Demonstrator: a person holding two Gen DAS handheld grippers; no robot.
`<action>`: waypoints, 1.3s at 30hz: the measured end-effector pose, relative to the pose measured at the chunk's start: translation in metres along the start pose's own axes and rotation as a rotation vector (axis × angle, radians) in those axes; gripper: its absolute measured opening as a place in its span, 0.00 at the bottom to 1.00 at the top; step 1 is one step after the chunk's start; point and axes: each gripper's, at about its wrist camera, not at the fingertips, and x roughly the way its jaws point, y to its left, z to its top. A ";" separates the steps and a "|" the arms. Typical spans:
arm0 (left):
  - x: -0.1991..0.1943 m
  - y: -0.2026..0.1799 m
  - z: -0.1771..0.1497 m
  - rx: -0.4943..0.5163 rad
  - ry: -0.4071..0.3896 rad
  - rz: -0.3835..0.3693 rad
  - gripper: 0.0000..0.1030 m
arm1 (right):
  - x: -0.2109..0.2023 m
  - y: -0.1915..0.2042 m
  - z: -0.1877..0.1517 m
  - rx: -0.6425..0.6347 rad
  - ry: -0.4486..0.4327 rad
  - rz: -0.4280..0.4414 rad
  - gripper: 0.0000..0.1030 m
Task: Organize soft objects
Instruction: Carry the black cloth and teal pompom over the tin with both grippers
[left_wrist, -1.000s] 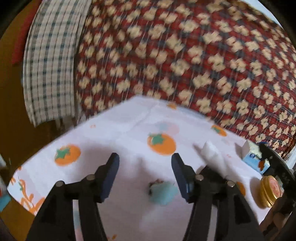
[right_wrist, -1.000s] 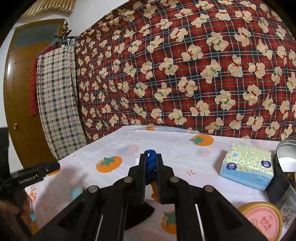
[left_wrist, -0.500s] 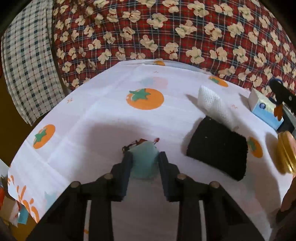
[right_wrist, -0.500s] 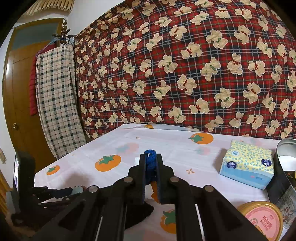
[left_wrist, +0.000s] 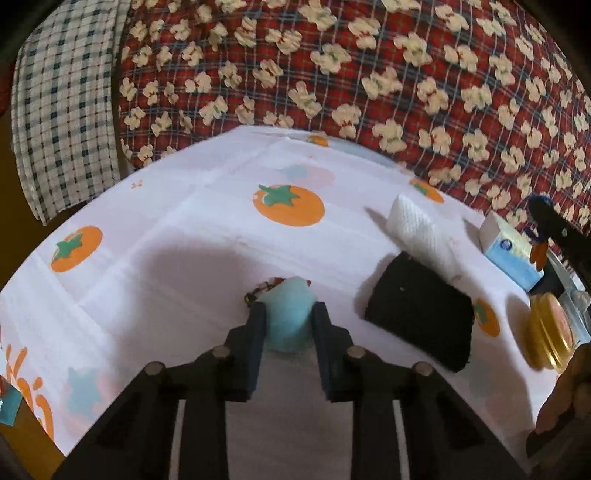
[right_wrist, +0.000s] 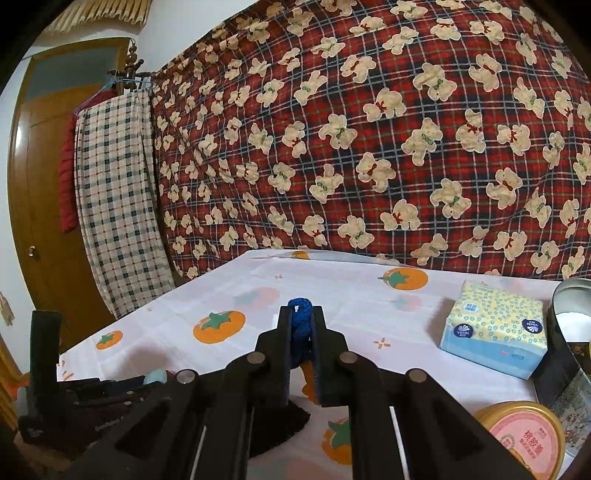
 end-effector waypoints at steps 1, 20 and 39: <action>-0.003 0.000 0.000 -0.003 -0.019 0.003 0.23 | -0.001 0.000 0.000 0.002 -0.004 0.000 0.10; -0.101 -0.042 0.024 0.053 -0.430 -0.081 0.23 | -0.053 -0.022 0.005 0.071 -0.157 0.023 0.10; -0.099 -0.170 0.004 0.146 -0.382 -0.333 0.23 | -0.154 -0.108 -0.019 0.173 -0.168 -0.156 0.10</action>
